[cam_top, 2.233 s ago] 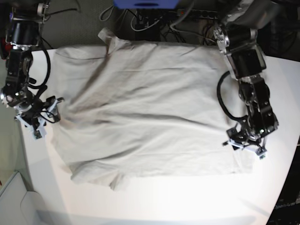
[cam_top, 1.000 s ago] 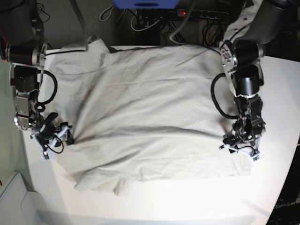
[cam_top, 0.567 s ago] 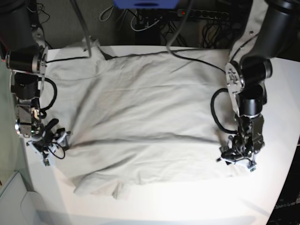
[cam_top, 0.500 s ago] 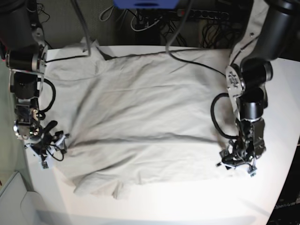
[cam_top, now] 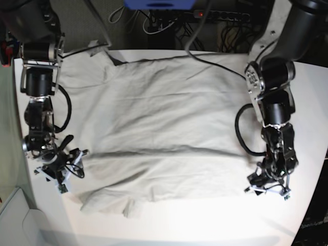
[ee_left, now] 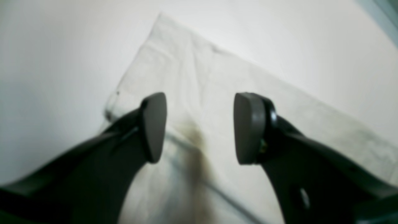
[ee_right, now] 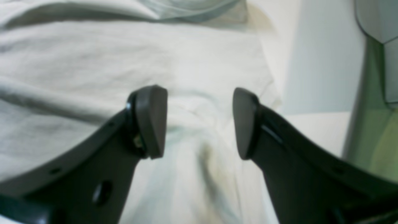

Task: Layout the t-shirt on the table in an organized manner, then fold the t-shirt properly
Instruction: 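Grasp the shirt side edges with both grippers, then drag the shirt edges with both grippers to straighten the body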

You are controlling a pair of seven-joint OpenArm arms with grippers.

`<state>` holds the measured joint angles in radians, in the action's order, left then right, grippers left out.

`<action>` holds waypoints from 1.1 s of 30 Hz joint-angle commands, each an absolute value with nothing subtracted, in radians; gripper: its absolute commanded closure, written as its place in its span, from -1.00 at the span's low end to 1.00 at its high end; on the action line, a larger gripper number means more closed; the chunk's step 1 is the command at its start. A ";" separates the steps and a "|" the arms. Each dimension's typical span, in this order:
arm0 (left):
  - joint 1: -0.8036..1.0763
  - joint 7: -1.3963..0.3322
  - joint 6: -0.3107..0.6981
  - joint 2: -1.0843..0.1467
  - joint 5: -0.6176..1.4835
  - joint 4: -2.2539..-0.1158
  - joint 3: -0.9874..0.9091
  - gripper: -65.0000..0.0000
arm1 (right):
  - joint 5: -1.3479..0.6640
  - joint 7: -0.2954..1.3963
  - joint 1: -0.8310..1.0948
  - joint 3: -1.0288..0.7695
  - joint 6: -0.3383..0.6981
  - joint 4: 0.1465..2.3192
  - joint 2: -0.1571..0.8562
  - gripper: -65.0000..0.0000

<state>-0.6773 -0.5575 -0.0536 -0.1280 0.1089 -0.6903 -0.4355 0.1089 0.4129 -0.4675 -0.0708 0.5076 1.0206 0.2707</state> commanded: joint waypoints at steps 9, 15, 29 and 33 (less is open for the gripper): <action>-0.765 -0.380 -0.047 -0.156 0.110 -0.417 -0.432 -0.04 | 0.101 0.407 -0.412 -0.074 0.504 1.165 0.282 -0.05; -0.762 -0.271 -0.047 -0.156 0.030 -0.340 -0.432 -0.04 | 0.104 0.407 -0.407 -0.074 0.504 1.156 0.252 -0.05; -0.785 -0.524 -0.047 -0.153 0.036 -0.611 -0.440 -0.04 | 0.104 0.401 -0.545 -0.071 0.504 0.914 0.163 -0.05; -0.684 -0.713 -0.047 -0.117 0.036 -0.883 -0.440 -0.04 | 0.104 0.380 -0.573 -0.062 0.504 0.901 0.151 -0.06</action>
<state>-0.6613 -0.7242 -0.0494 -0.1280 0.0341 -0.8658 -0.4423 0.1238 0.4229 -0.5129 -0.0643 0.5056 0.8753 0.1490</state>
